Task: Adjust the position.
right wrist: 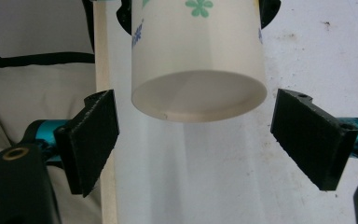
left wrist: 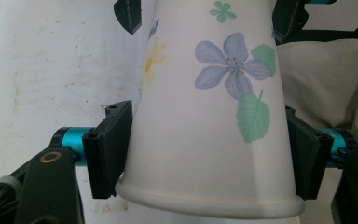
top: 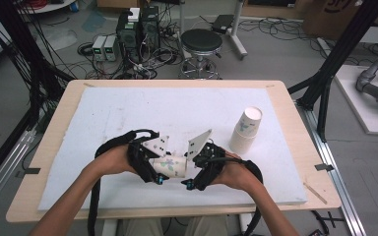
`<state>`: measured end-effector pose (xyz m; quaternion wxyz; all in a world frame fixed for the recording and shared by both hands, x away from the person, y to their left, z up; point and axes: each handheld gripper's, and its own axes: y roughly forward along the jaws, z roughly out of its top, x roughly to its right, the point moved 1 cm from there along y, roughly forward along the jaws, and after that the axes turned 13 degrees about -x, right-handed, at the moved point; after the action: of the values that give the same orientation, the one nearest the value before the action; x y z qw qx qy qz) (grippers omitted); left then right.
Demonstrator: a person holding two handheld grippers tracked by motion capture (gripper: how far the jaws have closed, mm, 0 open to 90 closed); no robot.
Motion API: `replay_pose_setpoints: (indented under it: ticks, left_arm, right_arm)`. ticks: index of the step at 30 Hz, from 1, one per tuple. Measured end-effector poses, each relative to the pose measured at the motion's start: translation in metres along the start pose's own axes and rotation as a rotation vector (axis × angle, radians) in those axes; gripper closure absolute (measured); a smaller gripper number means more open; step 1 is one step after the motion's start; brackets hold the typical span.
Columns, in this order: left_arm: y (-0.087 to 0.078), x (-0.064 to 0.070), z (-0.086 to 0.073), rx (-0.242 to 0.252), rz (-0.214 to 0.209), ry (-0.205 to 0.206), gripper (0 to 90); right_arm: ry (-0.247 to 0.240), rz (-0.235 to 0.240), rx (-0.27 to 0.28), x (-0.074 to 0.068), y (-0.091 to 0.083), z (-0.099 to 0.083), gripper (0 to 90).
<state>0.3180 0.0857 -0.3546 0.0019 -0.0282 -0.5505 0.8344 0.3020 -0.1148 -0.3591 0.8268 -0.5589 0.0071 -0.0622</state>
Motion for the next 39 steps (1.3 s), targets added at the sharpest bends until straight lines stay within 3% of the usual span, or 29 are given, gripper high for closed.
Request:
replay_pose_setpoints:
  ticks: [15, 17, 23, 31, 35, 39]
  left_arm:
    - [0.0049, -0.0030, 0.0027, -0.023, -0.001, 0.001, 27.2]
    - [0.0053, -0.0031, 0.0031, -0.026, -0.001, 0.005, 27.2]
    - [0.0052, -0.0034, 0.0025, -0.023, -0.001, 0.007, 27.3]
    - [0.0049, -0.0046, 0.0018, -0.019, 0.007, 0.009, 26.0]
    - [0.0055, -0.0044, 0.0005, 0.065, 0.003, 0.020, 13.1]
    - [0.0047, -0.0043, -0.0023, 0.108, -0.012, 0.006, 12.0]
  right_arm:
    - [-0.005, -0.006, 0.036, -0.0005, -0.0042, 0.0008, 17.0]
    - [-0.002, -0.003, 0.041, -0.0006, -0.0035, 0.0022, 19.0]
    - [-0.006, -0.007, 0.028, 0.0010, -0.0014, 0.0050, 36.4]
    - [-0.008, -0.014, 0.030, 0.0021, -0.0016, 0.0050, 37.8]
    - [-0.006, -0.015, 0.027, 0.0029, -0.0014, 0.0043, 37.7]
    - [-0.001, -0.005, 0.035, 0.0032, -0.0003, 0.0025, 37.8]
